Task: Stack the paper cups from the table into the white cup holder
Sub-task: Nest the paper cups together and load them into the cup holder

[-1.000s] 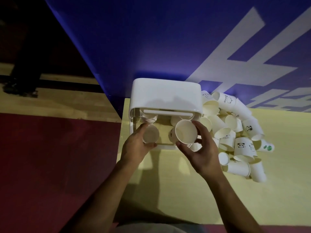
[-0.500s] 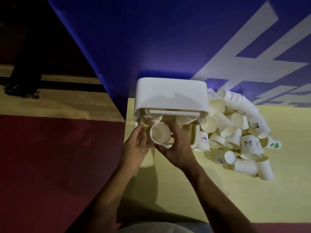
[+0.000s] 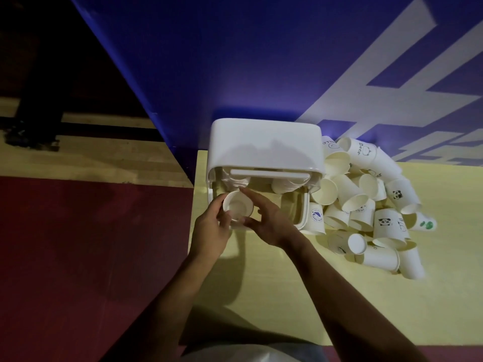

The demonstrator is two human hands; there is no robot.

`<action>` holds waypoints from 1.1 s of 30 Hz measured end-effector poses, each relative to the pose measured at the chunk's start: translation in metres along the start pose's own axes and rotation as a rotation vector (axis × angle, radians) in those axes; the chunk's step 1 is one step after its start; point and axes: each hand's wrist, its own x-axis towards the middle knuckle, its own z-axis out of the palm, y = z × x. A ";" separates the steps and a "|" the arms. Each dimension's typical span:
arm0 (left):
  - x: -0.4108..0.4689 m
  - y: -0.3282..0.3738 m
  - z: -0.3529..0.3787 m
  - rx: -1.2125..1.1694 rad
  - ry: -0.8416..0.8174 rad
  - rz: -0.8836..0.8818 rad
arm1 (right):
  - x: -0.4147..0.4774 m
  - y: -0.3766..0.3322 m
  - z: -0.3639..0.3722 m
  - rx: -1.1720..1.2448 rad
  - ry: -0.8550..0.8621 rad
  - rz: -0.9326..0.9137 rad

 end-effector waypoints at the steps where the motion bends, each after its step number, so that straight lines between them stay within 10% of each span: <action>1: -0.001 0.000 0.001 -0.002 0.006 -0.008 | 0.002 0.000 -0.002 0.001 -0.017 -0.006; 11: -0.036 0.047 0.003 0.077 0.211 0.086 | -0.048 0.015 -0.019 0.119 0.159 0.116; 24: -0.052 0.186 0.204 0.254 -0.223 0.472 | -0.198 0.129 -0.174 0.244 0.522 0.331; 33: -0.013 0.272 0.364 0.557 -0.230 0.277 | -0.245 0.216 -0.264 0.353 0.561 0.346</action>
